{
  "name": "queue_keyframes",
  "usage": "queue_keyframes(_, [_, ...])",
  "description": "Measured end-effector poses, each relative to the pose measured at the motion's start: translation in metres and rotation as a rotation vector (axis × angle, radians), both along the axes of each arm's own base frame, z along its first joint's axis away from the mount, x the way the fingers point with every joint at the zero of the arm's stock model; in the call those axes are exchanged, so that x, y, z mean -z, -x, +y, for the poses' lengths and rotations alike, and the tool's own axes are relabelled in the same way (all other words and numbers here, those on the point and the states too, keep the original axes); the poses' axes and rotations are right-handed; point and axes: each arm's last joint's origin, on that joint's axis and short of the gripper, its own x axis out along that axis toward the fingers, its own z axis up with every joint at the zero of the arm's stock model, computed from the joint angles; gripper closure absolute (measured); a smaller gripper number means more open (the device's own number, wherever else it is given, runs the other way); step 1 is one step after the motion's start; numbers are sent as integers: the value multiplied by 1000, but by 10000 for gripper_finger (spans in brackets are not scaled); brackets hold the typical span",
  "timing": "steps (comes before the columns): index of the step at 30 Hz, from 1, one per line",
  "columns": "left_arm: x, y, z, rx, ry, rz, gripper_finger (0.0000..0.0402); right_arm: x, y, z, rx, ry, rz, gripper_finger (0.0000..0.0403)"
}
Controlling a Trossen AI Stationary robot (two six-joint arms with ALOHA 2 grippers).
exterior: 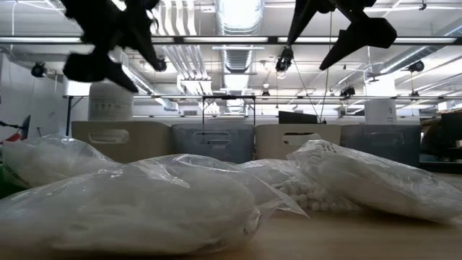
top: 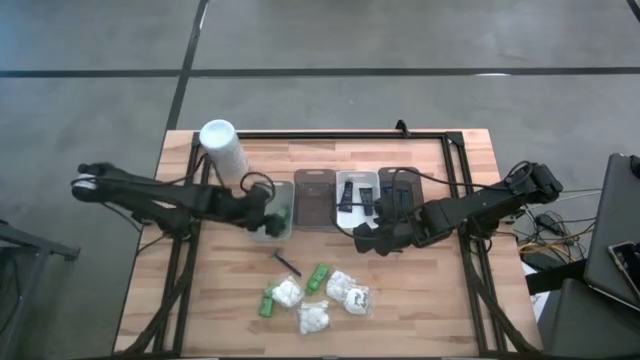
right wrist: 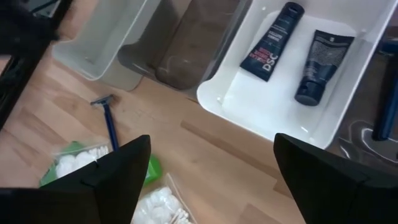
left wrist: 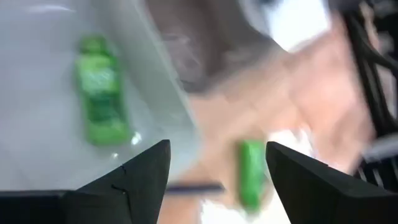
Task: Pick & Place Travel size toiletries
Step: Put the left green shampoo into the gray bin
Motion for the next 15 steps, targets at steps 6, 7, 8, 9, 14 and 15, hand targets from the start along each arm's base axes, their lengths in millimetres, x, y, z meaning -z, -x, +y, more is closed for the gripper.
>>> queue_keyframes(6, [-5,16,-57,74,11,107,136,2,3,-1,17,-3,34,48])
queue_keyframes(7, [-2,20,-67,72,24,127,136,2,3,-1,16,-2,35,45])
queue_keyframes(8, [2,23,-77,71,41,144,136,2,3,-1,15,-2,35,44])
queue_keyframes(9, [5,26,-86,65,63,154,136,2,3,-1,10,1,37,43])
queue_keyframes(14, [25,32,-126,41,132,216,136,2,3,-1,-13,14,47,44])
queue_keyframes(15, [30,32,-134,38,142,234,136,2,3,-1,-17,17,49,46])
